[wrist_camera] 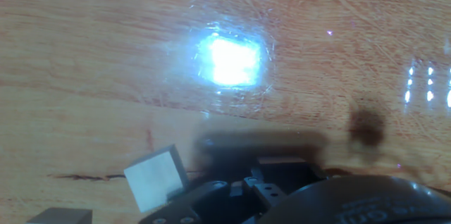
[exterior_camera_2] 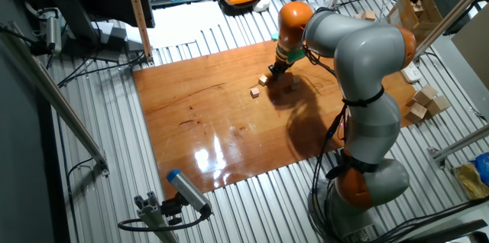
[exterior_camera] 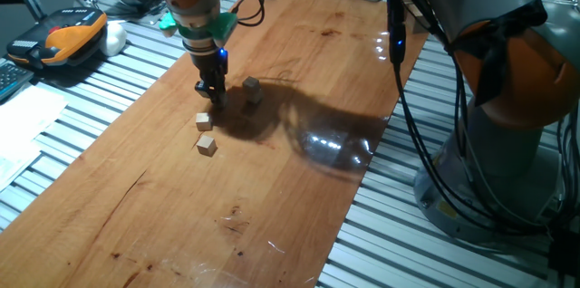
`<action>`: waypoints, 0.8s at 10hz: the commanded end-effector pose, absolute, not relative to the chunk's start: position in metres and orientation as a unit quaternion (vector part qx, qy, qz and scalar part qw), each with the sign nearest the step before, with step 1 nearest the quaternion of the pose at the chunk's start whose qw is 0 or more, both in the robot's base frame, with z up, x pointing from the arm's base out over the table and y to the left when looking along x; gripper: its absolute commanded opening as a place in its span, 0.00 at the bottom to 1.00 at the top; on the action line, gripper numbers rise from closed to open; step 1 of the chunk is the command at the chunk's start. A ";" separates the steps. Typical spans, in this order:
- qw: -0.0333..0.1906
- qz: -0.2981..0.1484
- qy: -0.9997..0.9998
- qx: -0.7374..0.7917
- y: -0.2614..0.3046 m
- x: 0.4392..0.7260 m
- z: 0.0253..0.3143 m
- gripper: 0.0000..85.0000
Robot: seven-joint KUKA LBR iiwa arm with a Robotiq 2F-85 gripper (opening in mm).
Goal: Stack the blocks in a vertical line of five
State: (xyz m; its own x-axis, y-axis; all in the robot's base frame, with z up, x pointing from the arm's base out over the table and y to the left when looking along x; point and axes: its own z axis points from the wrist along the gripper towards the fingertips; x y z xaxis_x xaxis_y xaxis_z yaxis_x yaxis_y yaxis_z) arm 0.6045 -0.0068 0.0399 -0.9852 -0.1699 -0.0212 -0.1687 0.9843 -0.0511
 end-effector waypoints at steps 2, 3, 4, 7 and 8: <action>0.012 -0.023 0.996 -0.088 -0.007 0.604 0.039 0.20; 0.010 -0.022 0.995 -0.092 -0.007 0.604 0.040 0.00; 0.013 -0.027 0.995 -0.093 -0.008 0.604 0.041 0.00; 0.016 -0.023 0.996 -0.083 -0.008 0.603 0.058 0.00; 0.014 -0.021 0.996 -0.080 -0.008 0.602 0.070 0.00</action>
